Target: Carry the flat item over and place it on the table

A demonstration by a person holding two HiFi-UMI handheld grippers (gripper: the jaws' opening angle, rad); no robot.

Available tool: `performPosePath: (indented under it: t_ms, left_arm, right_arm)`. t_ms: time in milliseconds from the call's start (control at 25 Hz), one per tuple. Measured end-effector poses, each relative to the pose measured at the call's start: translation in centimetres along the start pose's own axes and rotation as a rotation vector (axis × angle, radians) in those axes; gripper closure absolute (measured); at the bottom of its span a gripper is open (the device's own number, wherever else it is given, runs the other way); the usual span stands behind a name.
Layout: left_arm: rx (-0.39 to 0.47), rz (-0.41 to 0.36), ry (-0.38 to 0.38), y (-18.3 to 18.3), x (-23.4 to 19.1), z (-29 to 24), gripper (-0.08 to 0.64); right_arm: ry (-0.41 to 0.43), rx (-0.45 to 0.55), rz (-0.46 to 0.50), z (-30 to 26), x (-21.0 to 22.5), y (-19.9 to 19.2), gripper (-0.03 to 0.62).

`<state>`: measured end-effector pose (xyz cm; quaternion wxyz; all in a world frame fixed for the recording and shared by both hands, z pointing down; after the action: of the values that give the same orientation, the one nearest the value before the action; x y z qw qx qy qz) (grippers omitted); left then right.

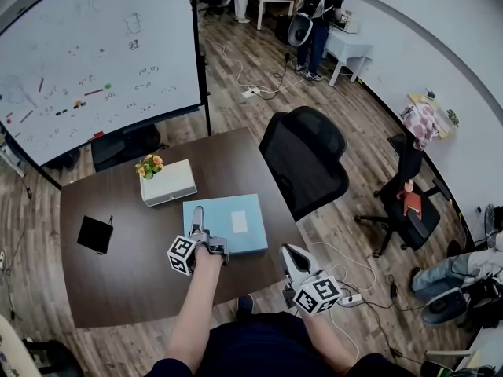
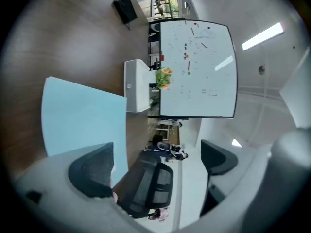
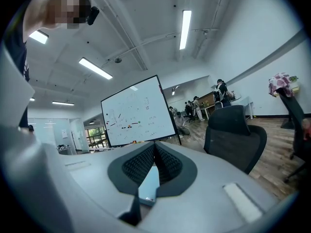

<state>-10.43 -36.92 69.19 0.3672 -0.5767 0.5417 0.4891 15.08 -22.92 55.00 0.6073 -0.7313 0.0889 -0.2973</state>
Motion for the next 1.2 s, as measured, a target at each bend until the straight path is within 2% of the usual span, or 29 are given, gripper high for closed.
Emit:
performPosePath:
  t_ms: [120, 240, 440, 600, 680, 840, 1000, 1080, 1200]
  left_arm:
    - [0.010, -0.039, -0.177, -0.8, 3.5, 1.4, 0.012]
    - [0.021, -0.021, -0.284, -1.1, 5.5, 2.3, 0.014]
    - [0.008, -0.107, -0.366, -1.3, 7.1, 3.2, 0.018]
    - [-0.002, -0.237, -0.369, -1.3, 7.4, 3.6, 0.020]
    - [-0.010, -0.327, -0.364, -1.3, 7.7, 3.9, 0.021]
    - [-0.039, -0.568, -0.351, -1.7, 8.6, 4.3, 0.021]
    - [-0.037, -0.680, -0.346, -1.3, 9.4, 4.4, 0.023]
    - [-0.030, -0.825, -0.336, -1.1, 9.6, 4.5, 0.026]
    - [-0.028, -1.116, -0.334, -1.7, 10.2, 4.8, 0.032]
  right_arm:
    - [-0.004, 0.019, -0.012, 1.5, 0.1, 0.8, 0.581]
    - [-0.003, 0.027, -0.007, 1.8, 0.0, 1.2, 0.581]
    - [0.010, 0.027, 0.009, 1.6, -0.7, 1.2, 0.581]
    - [0.010, 0.025, 0.008, 1.5, -0.7, 1.0, 0.581]
    - [0.008, 0.026, 0.009, 1.4, -0.8, 1.0, 0.581]
    - [0.006, 0.025, 0.003, 1.3, -0.9, 0.8, 0.581]
    - [0.007, 0.025, -0.007, 1.0, -1.0, 0.7, 0.581]
    - [0.007, 0.026, -0.018, 0.9, -1.1, 0.6, 0.581]
    - [-0.001, 0.024, -0.015, 0.8, -1.0, 0.5, 0.581]
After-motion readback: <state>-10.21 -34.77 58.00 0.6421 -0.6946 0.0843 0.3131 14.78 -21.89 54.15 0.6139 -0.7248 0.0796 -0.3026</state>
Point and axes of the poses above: the fingertips, and each gripper's own axes: z backward along the fingers, x to its right, y out of its top, the point moved 3 cm from there along z, backward along the fingers, and after that the axes turned 3 degrees about y, right-handed, at the moved point
